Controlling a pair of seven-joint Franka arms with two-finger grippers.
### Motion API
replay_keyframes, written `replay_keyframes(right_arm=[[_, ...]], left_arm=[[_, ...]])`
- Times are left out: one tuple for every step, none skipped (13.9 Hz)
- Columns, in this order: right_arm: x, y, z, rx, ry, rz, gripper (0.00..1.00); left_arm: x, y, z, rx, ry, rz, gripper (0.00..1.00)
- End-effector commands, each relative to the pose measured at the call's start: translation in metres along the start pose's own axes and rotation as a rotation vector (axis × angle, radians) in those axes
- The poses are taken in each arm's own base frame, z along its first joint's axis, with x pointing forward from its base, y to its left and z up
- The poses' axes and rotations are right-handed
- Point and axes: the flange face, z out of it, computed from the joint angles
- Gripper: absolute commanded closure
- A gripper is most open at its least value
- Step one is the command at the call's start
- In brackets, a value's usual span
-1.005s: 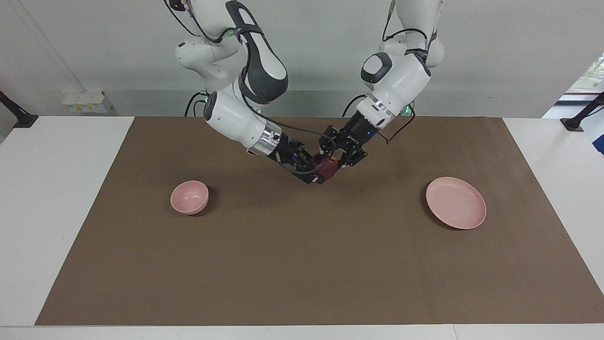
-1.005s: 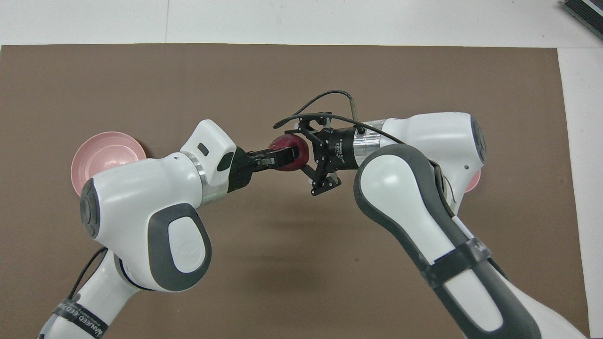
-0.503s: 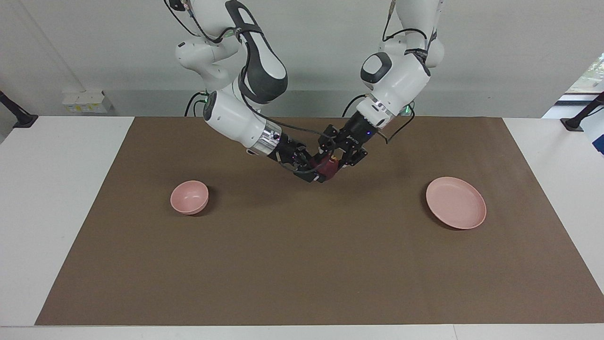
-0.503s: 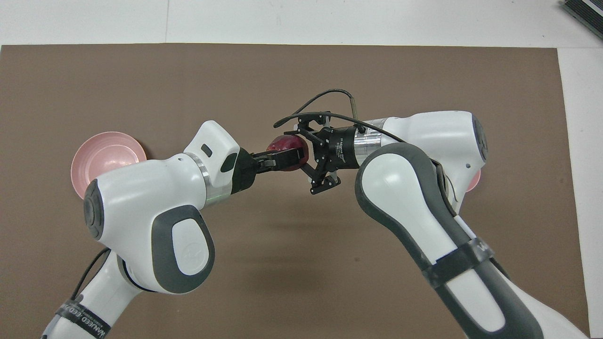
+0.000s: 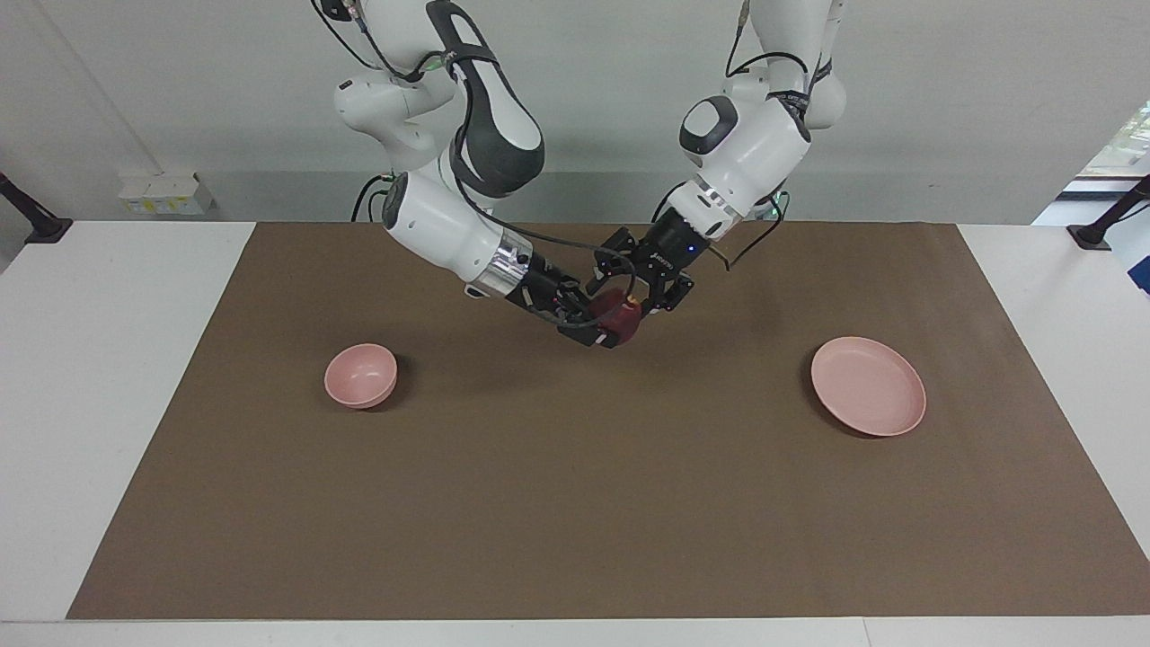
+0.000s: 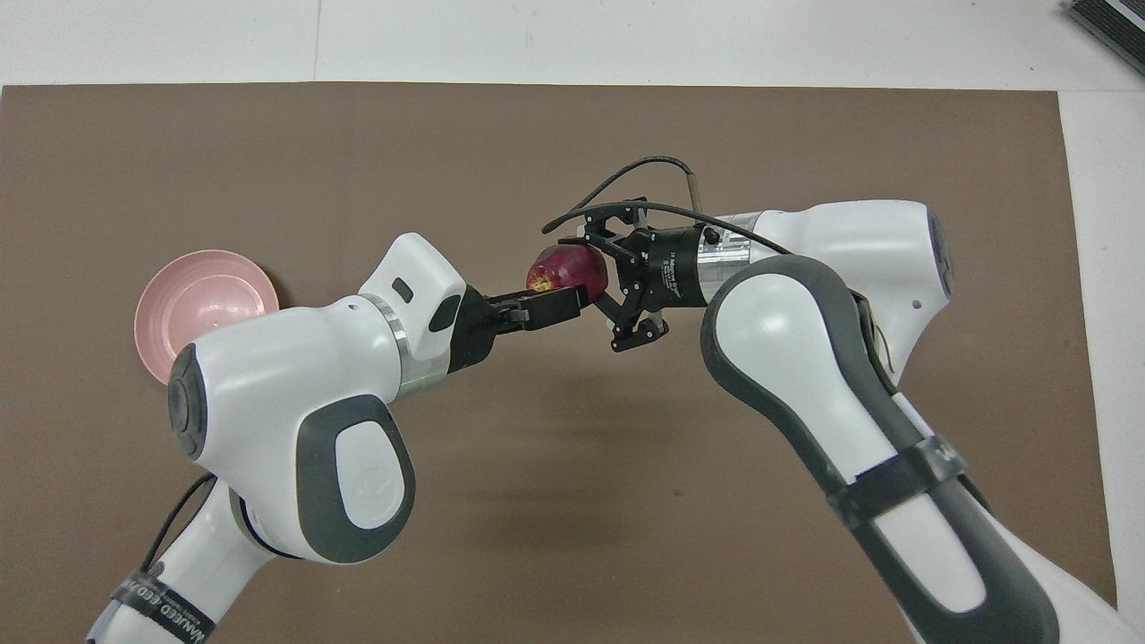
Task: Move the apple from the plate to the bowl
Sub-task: 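Grasp the apple with the right gripper while the left gripper opens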
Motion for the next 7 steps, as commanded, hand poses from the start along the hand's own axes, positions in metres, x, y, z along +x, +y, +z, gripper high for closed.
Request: replay_keyframes(right_arm=[[0.004, -0.003, -0.007, -0.017, 0.008, -0.062, 1.00], [0.008, -0.004, -0.011, -0.021, 0.025, -0.077, 1.00], [0.010, -0.005, -0.018, -0.031, 0.049, -0.099, 1.00], [0.018, -0.004, -0.023, -0.049, 0.082, -0.118, 1.00], [0.024, -0.002, -0.024, -0.068, 0.112, -0.136, 1.00], [0.030, 0.001, -0.025, -0.092, 0.138, -0.166, 1.00], [0.041, 0.001, -0.032, -0.110, 0.175, -0.205, 1.00]], left_arm=[[-0.001, 0.001, -0.004, -0.010, -0.015, -0.027, 0.00], [-0.006, -0.001, -0.002, -0.007, -0.048, -0.031, 0.00], [-0.004, -0.007, -0.003, -0.006, -0.085, -0.041, 0.00], [0.002, -0.015, -0.007, 0.001, -0.095, -0.049, 0.00], [0.000, -0.016, -0.007, 0.021, -0.119, -0.022, 0.00], [-0.002, -0.021, -0.007, 0.042, -0.157, -0.001, 0.00], [0.003, -0.034, -0.014, 0.071, -0.194, 0.005, 0.00]])
